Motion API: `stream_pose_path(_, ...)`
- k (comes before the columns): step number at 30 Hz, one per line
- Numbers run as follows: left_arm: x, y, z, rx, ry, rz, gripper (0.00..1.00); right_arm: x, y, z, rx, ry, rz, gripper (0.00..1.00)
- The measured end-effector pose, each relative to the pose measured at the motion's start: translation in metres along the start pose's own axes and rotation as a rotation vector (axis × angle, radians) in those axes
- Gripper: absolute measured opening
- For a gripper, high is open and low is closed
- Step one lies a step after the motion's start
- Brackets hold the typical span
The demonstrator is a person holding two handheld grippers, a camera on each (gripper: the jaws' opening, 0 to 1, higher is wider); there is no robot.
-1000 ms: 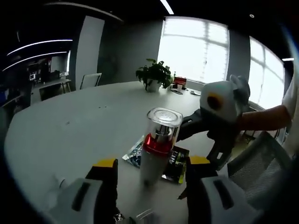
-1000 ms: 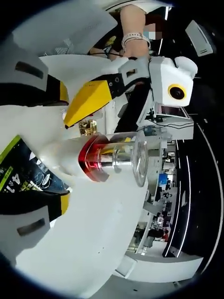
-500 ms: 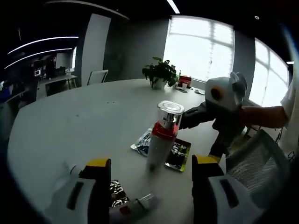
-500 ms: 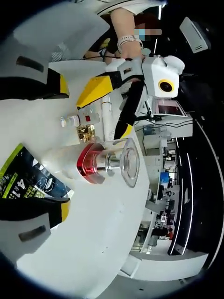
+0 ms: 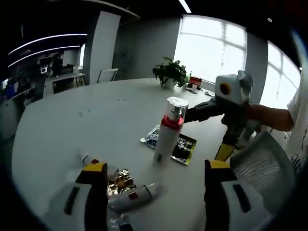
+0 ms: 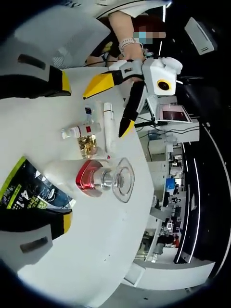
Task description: Arrange the skincare products in the storage area until every visible bottle or jar stands upright without overlapping.
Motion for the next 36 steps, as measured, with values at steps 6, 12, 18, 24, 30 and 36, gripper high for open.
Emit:
stream_pose_path(6,-0.013,0.004,0.007,-0.005,-0.019,-0.009,0.84,-0.007,-0.008,-0.005,-0.014,-0.006,-0.004,0.99)
stream_pose_path(12,-0.024,0.011,0.01,-0.012,-0.019,-0.024,0.9,-0.012,-0.01,-0.006,-0.024,-0.024,-0.001,0.99)
stream_pose_path(18,-0.034,0.011,0.016,-0.01,-0.03,-0.047,0.97,-0.02,-0.014,-0.008,-0.029,-0.018,0.011,0.99)
stream_pose_path(24,-0.042,0.008,0.022,-0.011,-0.038,-0.065,0.99,-0.027,-0.018,-0.012,-0.035,-0.011,0.013,0.99)
stream_pose_path(30,-0.048,0.004,0.026,-0.019,-0.03,-0.079,0.99,-0.03,-0.024,-0.014,-0.046,-0.014,0.009,0.99)
stream_pose_path(36,-0.055,0.005,0.032,-0.027,-0.049,-0.075,0.99,-0.032,-0.027,-0.013,-0.042,-0.011,0.013,0.99)
Point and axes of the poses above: the point that each gripper's makers call its tool centre point, and the gripper's own axes: x roughly forward along the fingers, y roughly to its right, z roughly out of its underside, the point moved 2 cm from there along -x, roughly backward along the fingers, and after that the axes turned 10 degrees about -x, right-handed, at the moved point
